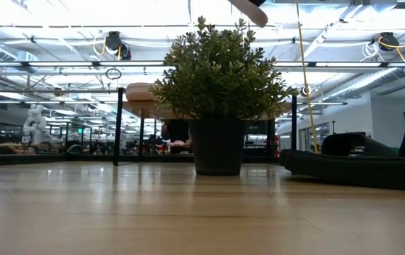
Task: Pick and place slides into the shelf
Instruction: Put the pink slipper on the shelf
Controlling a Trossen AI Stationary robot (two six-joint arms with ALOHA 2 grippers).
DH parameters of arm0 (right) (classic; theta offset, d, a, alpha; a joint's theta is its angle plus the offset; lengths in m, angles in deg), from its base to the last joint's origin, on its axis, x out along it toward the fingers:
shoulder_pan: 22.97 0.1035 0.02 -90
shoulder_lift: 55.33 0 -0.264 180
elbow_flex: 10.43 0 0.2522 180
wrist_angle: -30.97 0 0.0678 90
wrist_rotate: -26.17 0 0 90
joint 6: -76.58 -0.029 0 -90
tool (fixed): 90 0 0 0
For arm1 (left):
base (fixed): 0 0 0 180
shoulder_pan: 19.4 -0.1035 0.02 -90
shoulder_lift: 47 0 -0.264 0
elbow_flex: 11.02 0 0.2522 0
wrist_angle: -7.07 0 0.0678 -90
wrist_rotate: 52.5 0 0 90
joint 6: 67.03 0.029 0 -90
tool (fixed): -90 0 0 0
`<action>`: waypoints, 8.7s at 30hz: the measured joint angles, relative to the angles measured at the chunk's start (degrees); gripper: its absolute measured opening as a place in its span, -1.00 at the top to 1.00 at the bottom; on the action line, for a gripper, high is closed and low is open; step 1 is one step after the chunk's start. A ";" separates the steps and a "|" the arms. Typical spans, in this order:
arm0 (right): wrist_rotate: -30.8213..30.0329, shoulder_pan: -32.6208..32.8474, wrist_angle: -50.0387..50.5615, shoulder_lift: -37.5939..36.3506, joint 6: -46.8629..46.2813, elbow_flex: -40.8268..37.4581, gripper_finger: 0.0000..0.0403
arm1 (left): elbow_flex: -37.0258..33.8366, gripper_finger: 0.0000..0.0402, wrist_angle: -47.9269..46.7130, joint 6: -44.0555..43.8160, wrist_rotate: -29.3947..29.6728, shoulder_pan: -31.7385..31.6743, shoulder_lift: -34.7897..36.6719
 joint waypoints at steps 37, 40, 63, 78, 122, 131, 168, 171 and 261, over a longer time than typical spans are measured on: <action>-16.60 -0.96 12.42 5.30 -9.42 3.21 0.99 | 0.00 0.64 -2.13 -1.70 4.63 0.00 -0.04; -18.48 -1.34 15.18 6.71 -11.80 3.78 0.99 | 0.00 0.64 -2.14 -1.69 4.66 0.00 -0.04; -33.23 -2.14 17.28 9.06 -15.50 6.21 0.98 | 0.00 0.64 -2.36 4.79 4.74 0.00 2.87; -34.90 -3.13 32.77 30.44 -10.86 37.46 0.99 | -0.04 0.64 -6.63 2.71 3.81 1.01 12.14; -37.29 -2.66 56.66 37.14 -38.24 39.76 1.00 | -0.02 0.64 -12.99 -2.73 1.49 0.98 15.44; -31.94 -3.99 57.54 37.19 -40.69 39.78 1.00 | -0.02 0.64 -12.19 -2.83 1.50 0.98 15.44; -10.10 -3.19 51.92 28.38 -21.53 39.78 1.00 | -10.70 0.64 -24.10 0.98 -5.64 -22.01 14.89; -10.08 -3.19 51.84 28.32 -21.16 39.80 1.00 | -10.80 0.64 -23.79 -3.80 -14.39 -28.36 15.20; 2.76 -2.58 44.04 28.41 -11.92 39.74 0.87 | -21.53 0.90 2.85 -24.45 -80.52 -57.09 7.94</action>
